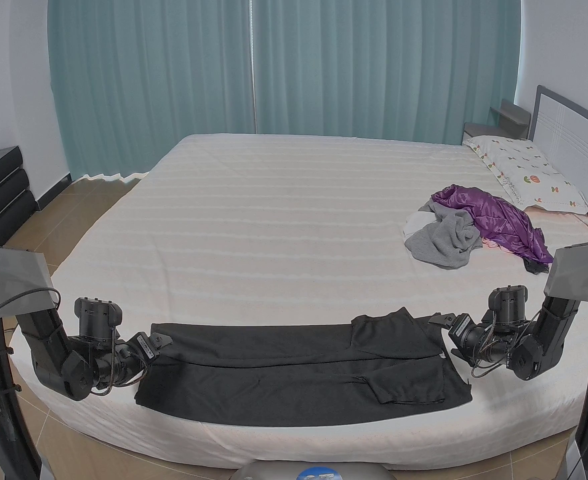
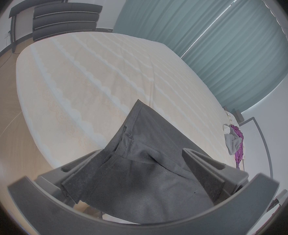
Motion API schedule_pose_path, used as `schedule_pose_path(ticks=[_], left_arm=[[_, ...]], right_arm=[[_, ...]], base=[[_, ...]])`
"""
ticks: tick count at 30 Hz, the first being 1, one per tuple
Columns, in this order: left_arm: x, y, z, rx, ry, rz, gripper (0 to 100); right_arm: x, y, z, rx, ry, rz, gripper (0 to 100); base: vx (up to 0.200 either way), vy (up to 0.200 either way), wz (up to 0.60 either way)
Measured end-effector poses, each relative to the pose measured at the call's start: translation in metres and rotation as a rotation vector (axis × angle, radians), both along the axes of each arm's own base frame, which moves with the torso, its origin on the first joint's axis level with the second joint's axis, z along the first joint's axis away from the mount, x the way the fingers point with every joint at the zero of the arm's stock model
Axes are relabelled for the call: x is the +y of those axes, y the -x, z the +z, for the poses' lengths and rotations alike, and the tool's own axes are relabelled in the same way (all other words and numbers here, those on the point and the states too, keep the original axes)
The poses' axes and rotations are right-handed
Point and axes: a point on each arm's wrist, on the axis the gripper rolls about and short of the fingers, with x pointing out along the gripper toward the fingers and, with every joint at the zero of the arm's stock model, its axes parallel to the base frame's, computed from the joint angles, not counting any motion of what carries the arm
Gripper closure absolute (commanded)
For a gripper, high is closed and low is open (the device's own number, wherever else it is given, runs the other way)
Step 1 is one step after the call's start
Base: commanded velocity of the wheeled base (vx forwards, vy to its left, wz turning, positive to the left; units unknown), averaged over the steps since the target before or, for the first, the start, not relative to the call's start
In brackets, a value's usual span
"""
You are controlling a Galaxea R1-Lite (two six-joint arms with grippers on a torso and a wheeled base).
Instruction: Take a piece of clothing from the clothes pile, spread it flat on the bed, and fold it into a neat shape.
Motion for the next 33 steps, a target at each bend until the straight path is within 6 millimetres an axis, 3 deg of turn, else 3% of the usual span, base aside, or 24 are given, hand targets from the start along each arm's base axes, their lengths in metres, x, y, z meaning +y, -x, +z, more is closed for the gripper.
schedule_pose_path(ticks=[3,4,17,24,33], left_arm=[[-0.001,-0.004,-0.002,-0.001,-0.009,0.015,0],[-0.001,-0.006,-0.004,-0.003,-0.014,0.022,100],[-0.001,-0.021,-0.018,0.004,-0.044,0.067,100],[-0.002,-0.023,-0.004,-0.048,-0.027,0.093,100],[-0.004,-0.027,0.006,-0.088,-0.011,0.098,100]], right_arm=[[0.0,0.0,0.0,0.001,0.001,0.0,0],[0.0,0.0,-0.001,0.001,0.002,0.001,0],[0.007,0.002,0.01,-0.048,0.009,0.007,0],[0.031,0.009,0.018,-0.064,0.042,0.037,0],[0.042,0.005,0.005,0.003,0.1,0.024,0]], base=[[0.0,0.0,0.0],[0.0,0.0,0.0],[0.0,0.0,0.0],[0.0,0.0,0.0],[0.0,0.0,0.0]])
